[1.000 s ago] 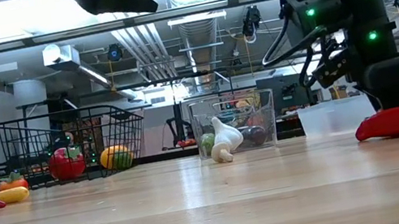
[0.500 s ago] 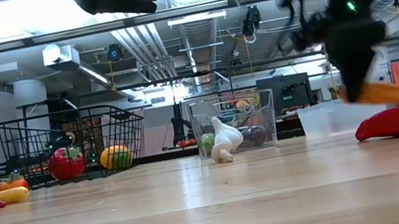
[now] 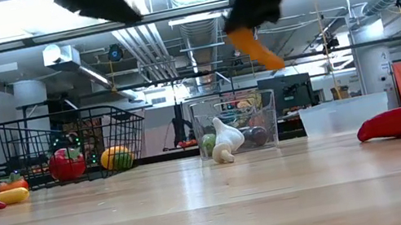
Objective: Sort produce into baskets
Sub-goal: Put the orange chili pepper into the left transparent bin
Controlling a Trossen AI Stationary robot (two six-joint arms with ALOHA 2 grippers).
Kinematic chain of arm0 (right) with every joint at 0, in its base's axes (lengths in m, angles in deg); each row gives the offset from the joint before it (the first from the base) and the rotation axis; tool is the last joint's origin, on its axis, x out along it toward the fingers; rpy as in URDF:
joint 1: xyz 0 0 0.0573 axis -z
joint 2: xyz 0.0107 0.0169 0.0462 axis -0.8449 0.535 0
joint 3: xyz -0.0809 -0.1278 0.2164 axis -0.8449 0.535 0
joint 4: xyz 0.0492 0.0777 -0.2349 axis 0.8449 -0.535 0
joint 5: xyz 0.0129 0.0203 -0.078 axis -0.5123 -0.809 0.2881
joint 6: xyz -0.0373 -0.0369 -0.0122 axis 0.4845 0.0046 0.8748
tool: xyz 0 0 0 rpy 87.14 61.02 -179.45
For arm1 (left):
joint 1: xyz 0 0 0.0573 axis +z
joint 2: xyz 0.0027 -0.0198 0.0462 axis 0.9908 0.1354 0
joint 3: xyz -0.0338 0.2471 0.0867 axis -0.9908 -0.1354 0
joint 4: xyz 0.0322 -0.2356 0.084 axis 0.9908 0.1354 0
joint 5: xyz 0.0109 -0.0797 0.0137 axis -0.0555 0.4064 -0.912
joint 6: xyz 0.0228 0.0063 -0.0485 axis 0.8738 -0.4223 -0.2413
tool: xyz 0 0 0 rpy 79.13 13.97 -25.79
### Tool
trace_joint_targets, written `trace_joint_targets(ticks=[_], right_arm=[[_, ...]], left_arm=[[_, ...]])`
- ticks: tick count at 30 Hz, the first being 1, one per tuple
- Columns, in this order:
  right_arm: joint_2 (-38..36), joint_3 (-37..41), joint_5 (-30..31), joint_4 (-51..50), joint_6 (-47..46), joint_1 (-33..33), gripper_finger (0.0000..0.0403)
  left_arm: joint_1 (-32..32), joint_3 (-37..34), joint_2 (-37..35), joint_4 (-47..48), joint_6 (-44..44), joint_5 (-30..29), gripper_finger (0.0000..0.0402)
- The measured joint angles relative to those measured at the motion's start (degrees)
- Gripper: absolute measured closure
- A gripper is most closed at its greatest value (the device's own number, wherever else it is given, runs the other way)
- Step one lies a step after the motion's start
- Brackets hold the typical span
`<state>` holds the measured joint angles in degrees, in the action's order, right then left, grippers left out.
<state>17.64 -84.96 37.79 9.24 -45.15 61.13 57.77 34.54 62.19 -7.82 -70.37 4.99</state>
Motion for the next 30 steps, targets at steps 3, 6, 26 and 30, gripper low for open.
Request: trace_joint_targets(ticks=[3,6,26,30], right_arm=[[0.98,0.83,0.50,9.13,4.22,1.68,0.0271],[2.66,1.55,1.42,18.10,8.66,3.54,0.0271],[22.89,3.79,7.11,48.44,5.38,18.54,0.0270],[24.18,0.88,6.82,39.82,2.31,19.79,0.0270]], left_arm=[[0.00,3.03,-0.04,12.74,-6.46,-1.33,0.0113],[0.00,5.24,-0.06,23.81,-13.10,-1.57,0.0113],[-0.15,6.44,-0.69,43.41,-28.45,-1.54,0.0113],[-0.15,6.44,-0.69,43.29,-28.83,-1.54,0.0113]])
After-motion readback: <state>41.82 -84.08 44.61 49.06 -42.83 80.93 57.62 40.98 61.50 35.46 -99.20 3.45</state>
